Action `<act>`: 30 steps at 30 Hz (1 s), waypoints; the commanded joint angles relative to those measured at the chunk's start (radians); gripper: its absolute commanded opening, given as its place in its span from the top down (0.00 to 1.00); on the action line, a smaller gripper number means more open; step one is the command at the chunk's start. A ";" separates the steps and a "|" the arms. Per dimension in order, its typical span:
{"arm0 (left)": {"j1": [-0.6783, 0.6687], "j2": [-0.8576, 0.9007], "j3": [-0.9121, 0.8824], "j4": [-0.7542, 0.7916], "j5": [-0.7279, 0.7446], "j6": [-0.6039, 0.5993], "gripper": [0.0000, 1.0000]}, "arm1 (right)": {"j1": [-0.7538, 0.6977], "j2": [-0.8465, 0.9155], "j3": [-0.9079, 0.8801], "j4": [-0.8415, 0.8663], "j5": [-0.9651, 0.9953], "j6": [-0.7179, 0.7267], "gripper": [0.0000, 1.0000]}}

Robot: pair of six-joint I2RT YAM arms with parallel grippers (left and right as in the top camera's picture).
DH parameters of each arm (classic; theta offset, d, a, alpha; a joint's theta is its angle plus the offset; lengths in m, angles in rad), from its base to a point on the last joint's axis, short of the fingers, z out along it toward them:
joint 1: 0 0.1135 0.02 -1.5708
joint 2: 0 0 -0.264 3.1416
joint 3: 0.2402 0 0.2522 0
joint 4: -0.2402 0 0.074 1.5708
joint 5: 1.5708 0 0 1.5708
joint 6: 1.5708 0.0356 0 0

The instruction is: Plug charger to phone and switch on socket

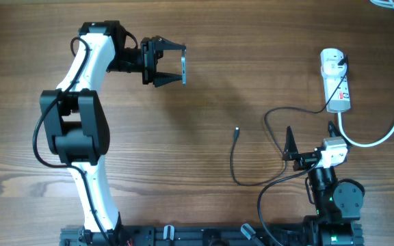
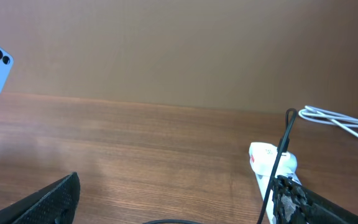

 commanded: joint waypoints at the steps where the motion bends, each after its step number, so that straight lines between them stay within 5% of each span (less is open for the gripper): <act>1: 0.004 -0.046 -0.001 -0.005 0.056 0.013 0.30 | -0.004 -0.004 -0.001 0.003 0.010 -0.002 0.00; 25: 0.004 -0.046 -0.001 -0.005 0.056 0.013 0.30 | -0.004 -0.004 -0.001 0.010 -0.045 0.029 0.00; 26: 0.004 -0.046 -0.001 -0.005 0.056 0.013 0.30 | -0.004 -0.004 -0.001 0.015 -0.110 0.102 0.00; 30: 0.004 -0.046 -0.001 -0.005 0.056 0.013 0.30 | -0.004 -0.004 -0.001 0.027 -0.243 0.859 0.00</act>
